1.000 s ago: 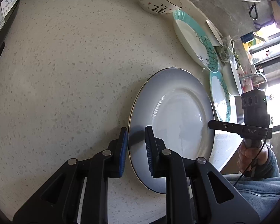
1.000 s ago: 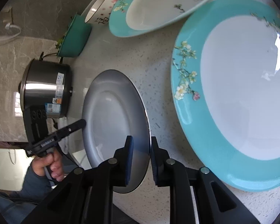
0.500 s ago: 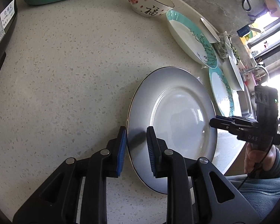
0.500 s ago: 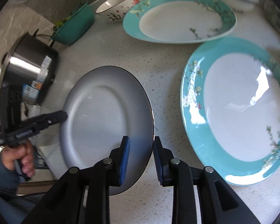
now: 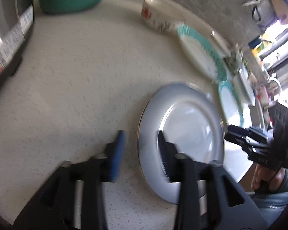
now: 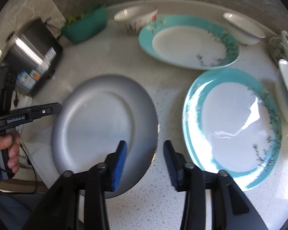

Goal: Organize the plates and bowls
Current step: 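Lower the silver-grey plate onto the counter and open both tools, then close both tools on the rim of the large teal floral plate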

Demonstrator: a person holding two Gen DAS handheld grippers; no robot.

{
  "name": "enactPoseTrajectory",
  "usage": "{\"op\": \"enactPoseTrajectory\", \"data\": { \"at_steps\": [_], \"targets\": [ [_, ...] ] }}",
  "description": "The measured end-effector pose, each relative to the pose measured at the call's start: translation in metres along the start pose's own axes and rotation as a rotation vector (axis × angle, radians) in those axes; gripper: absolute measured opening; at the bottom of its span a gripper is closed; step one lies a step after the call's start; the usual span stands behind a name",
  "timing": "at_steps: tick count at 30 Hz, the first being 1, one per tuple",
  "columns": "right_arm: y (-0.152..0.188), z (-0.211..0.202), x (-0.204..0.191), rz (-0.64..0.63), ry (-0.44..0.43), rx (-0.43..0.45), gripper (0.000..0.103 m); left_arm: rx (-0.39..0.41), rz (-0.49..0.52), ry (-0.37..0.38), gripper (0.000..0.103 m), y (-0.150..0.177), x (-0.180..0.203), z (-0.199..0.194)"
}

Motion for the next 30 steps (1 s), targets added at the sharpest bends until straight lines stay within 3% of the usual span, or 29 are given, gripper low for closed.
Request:
{"op": "enactPoseTrajectory", "data": {
  "at_steps": [1, 2, 6, 9, 13, 18, 21, 26, 28, 30],
  "targets": [
    [0.001, -0.009, 0.004, 0.019, -0.015, 0.03, 0.065, 0.036, -0.002, 0.032, 0.069, -0.004, 0.008, -0.008],
    [0.003, -0.018, 0.009, 0.04, -0.038, 0.058, 0.068, 0.06, -0.002, 0.056, 0.078, -0.007, 0.016, -0.014],
    [0.019, -0.057, 0.046, 0.199, -0.125, 0.165, 0.07, 0.087, 0.016, 0.165, 0.09, -0.017, 0.064, -0.024],
    [0.042, -0.081, 0.092, 0.385, -0.189, 0.246, 0.07, 0.032, 0.047, 0.237, 0.09, -0.015, 0.11, -0.014],
    [0.079, -0.098, 0.155, 0.589, -0.291, 0.313, 0.072, -0.096, 0.125, 0.262, 0.09, -0.008, 0.167, 0.012],
    [0.108, -0.088, 0.201, 0.676, -0.474, 0.324, 0.072, -0.217, 0.24, 0.198, 0.088, -0.009, 0.221, 0.061],
    [0.111, -0.076, 0.215, 0.676, -0.55, 0.309, 0.072, -0.24, 0.263, 0.176, 0.086, -0.019, 0.236, 0.082],
    [0.11, -0.055, 0.235, 0.672, -0.587, 0.28, 0.068, -0.304, 0.296, 0.092, 0.061, -0.026, 0.233, 0.119],
    [0.109, -0.048, 0.241, 0.68, -0.594, 0.275, 0.068, -0.327, 0.291, 0.074, 0.058, -0.025, 0.226, 0.131],
    [0.107, -0.044, 0.243, 0.677, -0.617, 0.272, 0.061, -0.339, 0.29, 0.072, 0.058, -0.022, 0.227, 0.137]
  ]
}}
Point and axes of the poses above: each gripper's, at about its wrist camera, not at the fingertips, and z roughly the way its jaws point, x to its right, y to its underside, the point moved 6 cm from there along z, roughly the way its jaws point, and after that the axes turned 14 degrees about -z, right-handed, at the moved point
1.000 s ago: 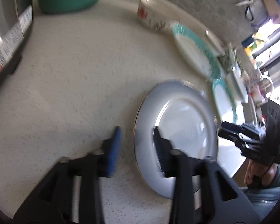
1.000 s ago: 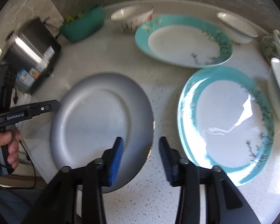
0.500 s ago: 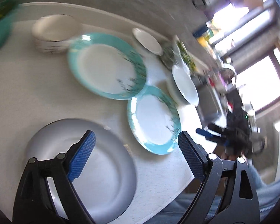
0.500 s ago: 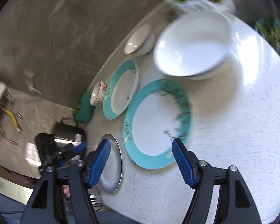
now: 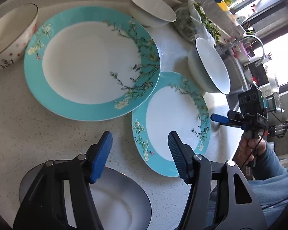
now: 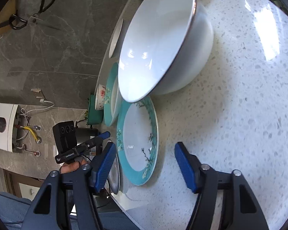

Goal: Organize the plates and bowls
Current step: 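Close both tools on the rim of the large teal floral plate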

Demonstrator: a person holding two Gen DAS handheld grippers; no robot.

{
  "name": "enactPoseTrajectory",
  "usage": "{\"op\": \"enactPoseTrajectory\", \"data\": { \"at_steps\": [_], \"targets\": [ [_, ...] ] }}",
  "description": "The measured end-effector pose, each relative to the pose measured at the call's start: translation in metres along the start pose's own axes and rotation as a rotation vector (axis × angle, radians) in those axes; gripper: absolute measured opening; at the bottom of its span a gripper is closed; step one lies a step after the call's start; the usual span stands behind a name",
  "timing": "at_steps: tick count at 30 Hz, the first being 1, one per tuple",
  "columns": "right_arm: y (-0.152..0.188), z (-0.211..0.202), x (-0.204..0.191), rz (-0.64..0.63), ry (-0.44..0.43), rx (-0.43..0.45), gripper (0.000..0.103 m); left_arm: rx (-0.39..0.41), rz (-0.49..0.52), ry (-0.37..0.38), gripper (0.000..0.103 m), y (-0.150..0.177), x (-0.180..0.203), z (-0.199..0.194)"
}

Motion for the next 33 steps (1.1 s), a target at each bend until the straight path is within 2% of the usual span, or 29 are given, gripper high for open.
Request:
{"op": "enactPoseTrajectory", "data": {
  "at_steps": [2, 11, 17, 18, 21, 25, 29, 33],
  "targets": [
    [-0.002, 0.002, 0.002, 0.005, -0.009, -0.006, 0.055, -0.014, 0.0, -0.002, 0.058, 0.001, 0.0, 0.005],
    [-0.003, 0.012, 0.003, 0.005, -0.018, -0.044, 0.046, -0.06, 0.009, -0.016, 0.058, 0.001, -0.003, 0.024],
    [-0.002, 0.016, 0.003, 0.015, -0.008, -0.054, 0.041, -0.1, 0.037, 0.001, 0.031, 0.002, 0.005, 0.042],
    [-0.002, 0.016, 0.004, 0.019, -0.006, -0.053, 0.039, -0.102, 0.04, 0.002, 0.029, 0.002, 0.006, 0.044],
    [0.0, 0.02, 0.006, 0.03, 0.041, -0.073, 0.026, -0.097, 0.038, -0.003, 0.025, 0.0, 0.006, 0.044],
    [0.003, 0.022, 0.006, 0.059, 0.063, -0.051, 0.024, -0.093, 0.02, -0.007, 0.021, -0.002, 0.002, 0.043],
    [0.006, 0.02, 0.01, 0.079, 0.091, -0.034, 0.013, -0.084, 0.015, -0.02, 0.019, -0.001, 0.002, 0.042],
    [0.005, 0.019, 0.01, 0.085, 0.111, -0.041, 0.011, -0.078, 0.0, -0.037, 0.012, -0.003, 0.0, 0.042]
  ]
}}
Point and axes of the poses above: each gripper's, at about its wrist camera, not at the fingertips, and z roughly the way its jaws point, x to its right, y to its underside, the point moved 6 cm from there along z, roughly the way its jaws point, and after that the axes turned 14 degrees about -z, right-handed, at the moved point
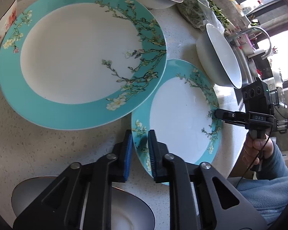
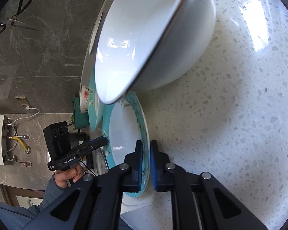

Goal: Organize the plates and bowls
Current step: 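Close both tools on the rim of the large teal floral plate, then carry the teal floral plate with both tools onto the silver-grey plate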

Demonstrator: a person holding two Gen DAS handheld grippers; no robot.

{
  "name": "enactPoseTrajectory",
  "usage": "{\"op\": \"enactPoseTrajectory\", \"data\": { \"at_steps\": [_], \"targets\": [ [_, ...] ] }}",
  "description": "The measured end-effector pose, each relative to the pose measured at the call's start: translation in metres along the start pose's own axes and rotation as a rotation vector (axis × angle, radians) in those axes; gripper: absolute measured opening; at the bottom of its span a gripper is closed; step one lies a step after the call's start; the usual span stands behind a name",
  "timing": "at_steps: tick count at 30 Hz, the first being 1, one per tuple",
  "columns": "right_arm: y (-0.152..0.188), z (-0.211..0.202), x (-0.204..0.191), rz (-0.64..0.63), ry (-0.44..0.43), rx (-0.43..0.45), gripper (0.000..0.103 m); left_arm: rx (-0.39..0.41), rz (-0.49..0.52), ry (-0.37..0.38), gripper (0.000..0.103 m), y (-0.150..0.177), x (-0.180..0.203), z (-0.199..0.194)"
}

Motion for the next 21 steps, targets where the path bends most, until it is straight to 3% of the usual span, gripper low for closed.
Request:
{"op": "enactPoseTrajectory", "data": {
  "at_steps": [6, 21],
  "targets": [
    [0.0, -0.002, -0.001, -0.013, 0.032, -0.002, 0.01, 0.022, 0.01, -0.016, 0.012, 0.003, 0.004, 0.002],
    [0.009, -0.021, -0.013, -0.011, 0.059, 0.018, 0.01, 0.034, 0.001, 0.036, 0.011, 0.027, 0.027, -0.007]
  ]
}}
Point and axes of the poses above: each gripper's, at about its wrist camera, not at the fingertips, and z roughly the way its jaws point, x to its right, y to its underside, the point moved 6 cm from there along z, roughly the way its jaws point, and after that the axes turned 14 degrees about -z, right-handed, at the moved point
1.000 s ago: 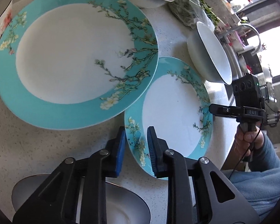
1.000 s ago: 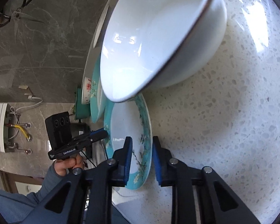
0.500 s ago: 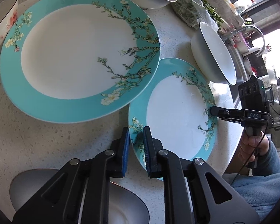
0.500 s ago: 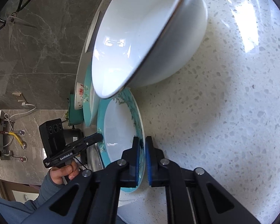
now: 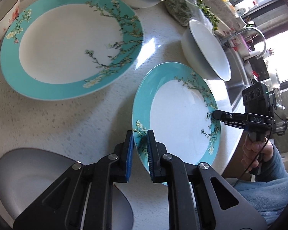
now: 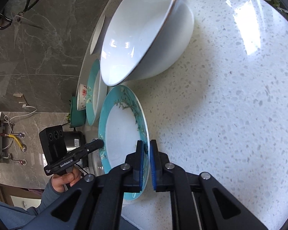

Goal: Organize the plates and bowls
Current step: 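Carry the teal floral plate with both tools onto the silver-grey plate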

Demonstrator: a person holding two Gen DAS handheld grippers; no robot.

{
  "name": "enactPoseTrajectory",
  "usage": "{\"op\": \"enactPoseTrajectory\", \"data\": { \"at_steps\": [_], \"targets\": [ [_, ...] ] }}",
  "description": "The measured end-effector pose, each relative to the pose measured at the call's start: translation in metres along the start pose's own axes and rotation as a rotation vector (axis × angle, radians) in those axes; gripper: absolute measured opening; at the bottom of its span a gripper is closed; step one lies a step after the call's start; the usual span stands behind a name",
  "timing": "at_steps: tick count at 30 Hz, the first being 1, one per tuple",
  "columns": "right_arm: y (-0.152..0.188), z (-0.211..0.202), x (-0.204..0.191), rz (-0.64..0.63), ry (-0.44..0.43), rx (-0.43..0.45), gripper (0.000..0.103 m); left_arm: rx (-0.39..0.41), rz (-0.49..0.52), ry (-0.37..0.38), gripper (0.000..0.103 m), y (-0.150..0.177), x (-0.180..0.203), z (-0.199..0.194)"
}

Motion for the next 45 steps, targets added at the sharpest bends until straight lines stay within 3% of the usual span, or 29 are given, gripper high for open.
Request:
{"op": "enactPoseTrajectory", "data": {
  "at_steps": [9, 14, 19, 28, 36, 45],
  "targets": [
    [-0.003, -0.011, -0.039, -0.081, -0.003, -0.002, 0.01, 0.075, -0.02, 0.038, 0.011, 0.018, 0.007, -0.041],
    [-0.004, 0.002, -0.071, -0.145, -0.027, -0.028, 0.01, 0.131, -0.062, 0.033, 0.011, 0.031, -0.011, -0.075],
    [-0.002, 0.037, -0.111, -0.223, -0.071, -0.091, 0.01, 0.196, -0.131, 0.012, 0.011, 0.048, -0.047, -0.111],
    [0.028, 0.12, -0.165, -0.319, -0.121, -0.247, 0.01, 0.278, -0.288, -0.06, 0.011, 0.1, -0.147, -0.165],
    [0.046, 0.16, -0.17, -0.324, -0.087, -0.303, 0.01, 0.27, -0.325, -0.088, 0.011, 0.124, -0.202, -0.164],
    [0.055, 0.165, -0.169, -0.329, 0.017, -0.298, 0.011, 0.246, -0.282, -0.133, 0.012, 0.123, -0.208, -0.138]
  ]
}}
Point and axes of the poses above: each gripper's, at about its wrist camera, not at the fingertips, and z roughly the way its jaws point, x to its right, y to its underside, the point moved 6 cm from there along z, roughly the way its jaws point, and after that the axes turned 14 degrees about -z, right-handed, at the moved point
